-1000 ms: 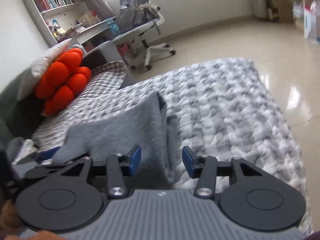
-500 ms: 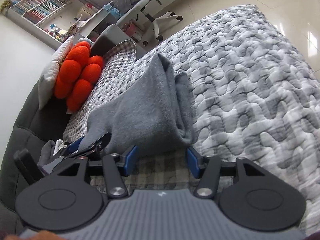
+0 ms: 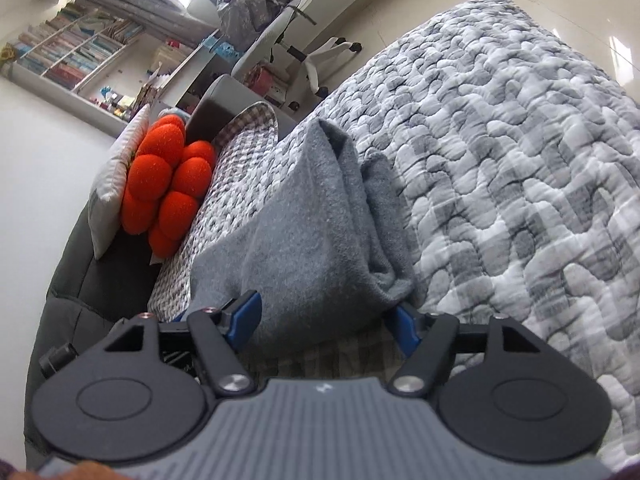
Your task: Fold clothes
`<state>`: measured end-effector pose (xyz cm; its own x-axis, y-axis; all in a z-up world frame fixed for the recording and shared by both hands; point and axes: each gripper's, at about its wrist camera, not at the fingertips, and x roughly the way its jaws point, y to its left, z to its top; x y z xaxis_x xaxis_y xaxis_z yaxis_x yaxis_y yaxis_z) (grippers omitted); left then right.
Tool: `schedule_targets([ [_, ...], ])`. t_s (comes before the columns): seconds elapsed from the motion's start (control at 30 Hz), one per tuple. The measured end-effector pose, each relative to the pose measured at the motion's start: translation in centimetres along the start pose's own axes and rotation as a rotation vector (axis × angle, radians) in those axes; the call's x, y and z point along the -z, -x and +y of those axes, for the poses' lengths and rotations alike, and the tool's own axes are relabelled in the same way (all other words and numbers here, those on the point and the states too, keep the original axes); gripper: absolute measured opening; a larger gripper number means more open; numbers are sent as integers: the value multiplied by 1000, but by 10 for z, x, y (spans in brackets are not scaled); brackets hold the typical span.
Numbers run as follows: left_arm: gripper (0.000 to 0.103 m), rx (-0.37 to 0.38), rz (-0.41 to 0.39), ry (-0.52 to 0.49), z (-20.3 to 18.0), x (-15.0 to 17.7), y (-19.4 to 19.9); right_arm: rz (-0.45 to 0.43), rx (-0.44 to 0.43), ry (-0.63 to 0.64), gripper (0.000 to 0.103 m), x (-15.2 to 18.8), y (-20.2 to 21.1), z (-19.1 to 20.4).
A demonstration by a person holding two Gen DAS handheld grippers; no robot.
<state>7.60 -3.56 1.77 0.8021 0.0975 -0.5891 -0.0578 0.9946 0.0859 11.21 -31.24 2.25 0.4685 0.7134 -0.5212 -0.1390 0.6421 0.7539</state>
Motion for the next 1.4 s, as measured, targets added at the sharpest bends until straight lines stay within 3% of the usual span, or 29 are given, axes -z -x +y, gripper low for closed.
schedule_targets([
  [0.67,103,20,14,37,6,0,-2,-102,22,-14,72,-12,-14,-2],
  [1.23,103,44,29,69,11,0,-3,-108,46,27,73,-15,-19,3],
  [1.4,103,26,28,150,28,-3,1,-169,42,28,73,-16,-3,5],
])
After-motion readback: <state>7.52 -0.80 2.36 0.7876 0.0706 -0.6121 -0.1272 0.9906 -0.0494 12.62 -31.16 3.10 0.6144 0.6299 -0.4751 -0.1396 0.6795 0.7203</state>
